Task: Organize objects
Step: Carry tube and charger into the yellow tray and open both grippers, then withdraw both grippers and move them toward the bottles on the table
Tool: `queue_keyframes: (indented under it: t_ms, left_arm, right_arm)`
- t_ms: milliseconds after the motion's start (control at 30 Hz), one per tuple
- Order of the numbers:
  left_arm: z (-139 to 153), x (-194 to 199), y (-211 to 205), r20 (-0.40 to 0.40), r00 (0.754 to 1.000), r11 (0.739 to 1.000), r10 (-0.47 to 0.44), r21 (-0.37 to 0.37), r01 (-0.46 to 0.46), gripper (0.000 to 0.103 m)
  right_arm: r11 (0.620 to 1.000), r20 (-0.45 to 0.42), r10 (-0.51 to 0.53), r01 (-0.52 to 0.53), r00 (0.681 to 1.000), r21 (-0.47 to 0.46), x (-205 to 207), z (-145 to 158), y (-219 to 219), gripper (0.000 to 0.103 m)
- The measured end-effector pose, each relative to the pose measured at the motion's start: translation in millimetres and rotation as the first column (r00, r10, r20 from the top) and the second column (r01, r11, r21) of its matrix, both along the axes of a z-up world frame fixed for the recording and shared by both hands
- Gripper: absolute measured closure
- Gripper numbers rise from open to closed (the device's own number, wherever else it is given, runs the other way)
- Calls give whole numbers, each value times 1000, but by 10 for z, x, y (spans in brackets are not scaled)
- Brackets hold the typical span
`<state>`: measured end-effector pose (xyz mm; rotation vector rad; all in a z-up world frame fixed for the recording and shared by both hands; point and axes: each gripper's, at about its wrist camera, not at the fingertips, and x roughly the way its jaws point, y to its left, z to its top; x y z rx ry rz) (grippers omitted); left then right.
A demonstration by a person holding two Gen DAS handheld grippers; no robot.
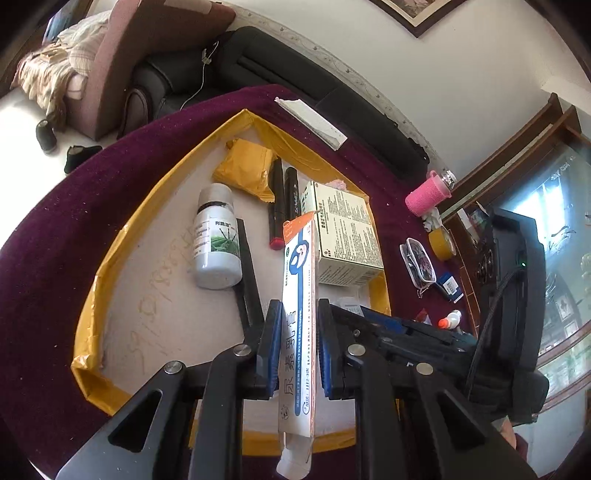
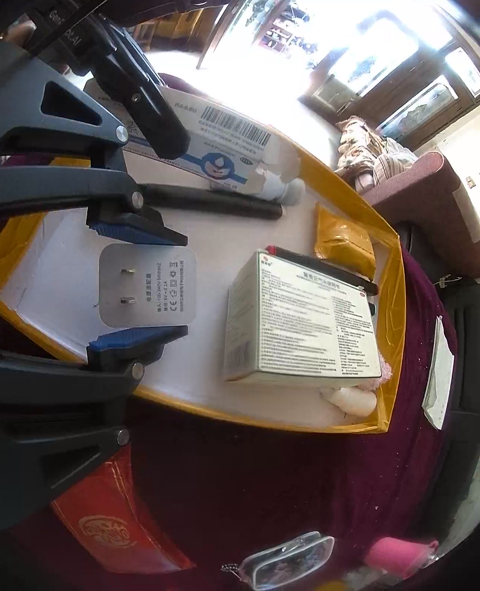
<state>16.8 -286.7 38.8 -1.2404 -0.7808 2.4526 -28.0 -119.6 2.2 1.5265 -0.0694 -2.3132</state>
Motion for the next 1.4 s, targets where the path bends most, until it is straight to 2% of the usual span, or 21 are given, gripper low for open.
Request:
queue_keyframes:
  t_ms: [100,333,433,467,500,567,700,867,967,1033,1100,1267,1400]
  left_arm:
    - [-108,-138,57,31,999,1000,-9,24,8,89]
    - [-222,-254,169,37,999,1000,-6,-20,7,87]
    - [-235,-243,149,36,999,1000,3,-17,-3,78]
    - [-219,-225,141,33,999,1000,5,-14,-5,70]
    - [-182,-197,137,26,1000,1000,7,-17,-6,57]
    - [-56,-119,132,-7,1000,999,15,-41,-15,43]
    - [212,42,105,-83,996,997,24,-71,-30,40]
    - [456,238,104,-132,989,993,62,-92,-75,38]
    - [615,378,285,-180,982,976,65,-195,-101,38]
    - [726,486,474,-228,973,948,47,-298,-116,38]
    - [806,589,672,-270,962,921,31,-366,-133,37]
    - [845,723,1084,-301,954,881,-21,-456,-124,37]
    - [829,787,1391,-282,957,861,-68,-501,-86,37]
  right_arm:
    - [1000,-38,-5,6,999,29,35,34,-3,65]
    - [998,-88,7,-2,996,62,143,60,11,65]
    - [996,-109,8,1,994,87,158,32,-6,65]
    - [996,-117,8,3,993,93,154,30,-18,65]
    - [995,-123,5,7,992,97,157,31,-20,64]
    - [996,-132,0,12,991,92,160,38,-25,62]
    - [999,-166,2,7,986,53,224,113,8,57]
    - [1000,-224,-12,13,974,3,364,299,138,55]
    - [998,-260,-64,58,963,-31,478,397,304,52]
    - [993,-275,-112,97,955,-67,562,435,462,49]
    - [985,-287,-163,140,944,-100,646,457,634,47]
    - [955,-336,-295,264,894,-137,905,505,1070,40]
    - [942,-395,-335,318,855,-112,1034,556,1297,37]
